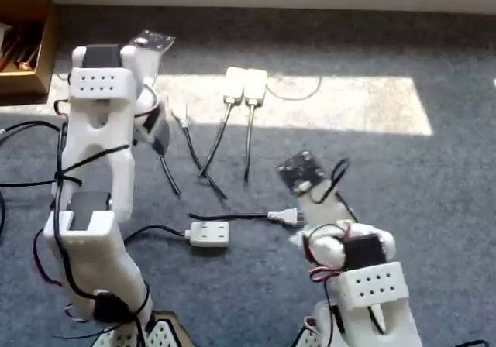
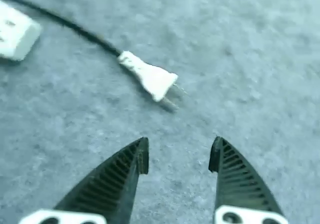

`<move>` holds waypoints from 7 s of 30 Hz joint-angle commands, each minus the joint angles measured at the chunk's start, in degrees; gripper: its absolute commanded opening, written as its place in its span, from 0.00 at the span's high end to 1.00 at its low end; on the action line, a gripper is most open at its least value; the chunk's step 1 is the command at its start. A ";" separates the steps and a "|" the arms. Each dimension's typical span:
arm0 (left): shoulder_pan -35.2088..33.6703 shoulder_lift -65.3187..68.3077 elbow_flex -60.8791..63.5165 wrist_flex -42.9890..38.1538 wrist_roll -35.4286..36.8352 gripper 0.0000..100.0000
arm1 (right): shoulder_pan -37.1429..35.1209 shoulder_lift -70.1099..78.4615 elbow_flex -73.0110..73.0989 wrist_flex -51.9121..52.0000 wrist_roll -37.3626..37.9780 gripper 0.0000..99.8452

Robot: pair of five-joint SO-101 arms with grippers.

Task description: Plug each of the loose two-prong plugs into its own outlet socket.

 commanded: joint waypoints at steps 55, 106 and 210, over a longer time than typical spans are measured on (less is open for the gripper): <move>-33.10 -2.42 49.36 -53.19 -36.75 0.79 | -6.11 75.12 -41.45 -9.63 28.40 0.93; 5.85 -125.41 90.59 -35.96 5.54 0.61 | -19.65 39.96 -60.35 5.58 -36.92 0.99; 13.05 -124.53 109.67 -52.57 10.64 0.61 | -22.90 33.27 -50.68 11.38 -21.98 0.99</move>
